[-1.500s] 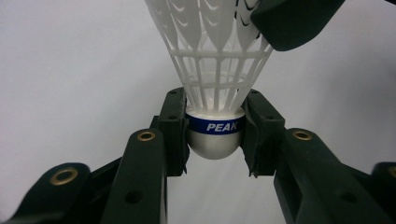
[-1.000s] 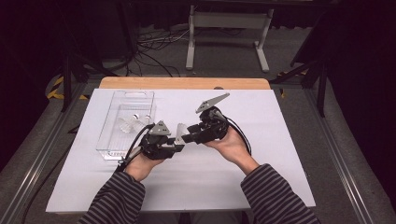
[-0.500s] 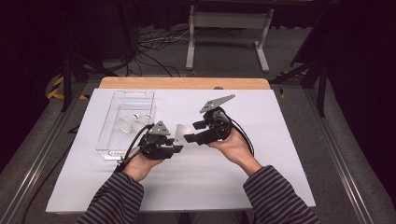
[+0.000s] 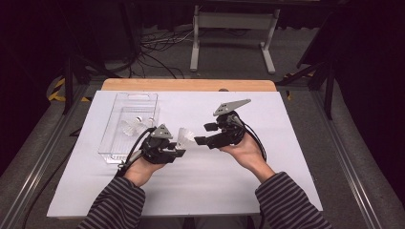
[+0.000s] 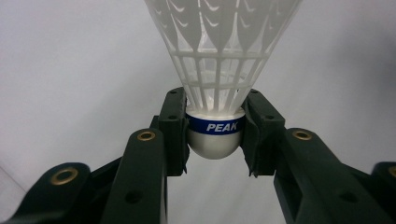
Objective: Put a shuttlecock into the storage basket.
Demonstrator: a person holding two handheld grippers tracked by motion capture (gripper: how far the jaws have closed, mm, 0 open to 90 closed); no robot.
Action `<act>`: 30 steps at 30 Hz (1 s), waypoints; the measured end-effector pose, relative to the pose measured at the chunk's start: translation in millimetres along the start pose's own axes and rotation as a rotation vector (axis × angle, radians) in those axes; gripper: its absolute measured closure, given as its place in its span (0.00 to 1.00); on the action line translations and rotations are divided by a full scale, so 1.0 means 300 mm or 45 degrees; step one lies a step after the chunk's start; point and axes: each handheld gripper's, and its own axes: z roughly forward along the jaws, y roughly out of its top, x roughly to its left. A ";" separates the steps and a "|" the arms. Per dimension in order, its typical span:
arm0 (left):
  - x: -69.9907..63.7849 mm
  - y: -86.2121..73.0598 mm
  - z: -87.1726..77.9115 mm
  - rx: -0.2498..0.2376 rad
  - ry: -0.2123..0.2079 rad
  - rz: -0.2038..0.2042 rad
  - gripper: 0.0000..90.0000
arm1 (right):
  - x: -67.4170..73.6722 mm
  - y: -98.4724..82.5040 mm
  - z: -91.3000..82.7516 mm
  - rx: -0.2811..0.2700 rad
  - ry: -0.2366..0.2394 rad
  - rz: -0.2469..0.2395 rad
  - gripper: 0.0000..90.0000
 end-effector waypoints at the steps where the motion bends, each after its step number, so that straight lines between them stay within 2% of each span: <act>1: -0.001 -0.001 -0.002 -0.004 -0.003 -0.008 0.73 | -0.001 -0.003 -0.002 -0.001 -0.003 0.002 0.39; 16: 0.014 -0.017 -0.037 -0.019 0.012 -0.023 0.73 | -0.013 -0.064 -0.056 -0.044 -0.127 0.010 0.32; 25: 0.022 -0.029 -0.053 -0.035 0.017 -0.039 0.73 | -0.016 -0.091 -0.087 -0.079 -0.170 -0.007 0.31; 30: 0.027 -0.034 -0.063 -0.035 0.025 -0.041 0.73 | -0.021 -0.117 -0.110 -0.093 -0.197 0.003 0.30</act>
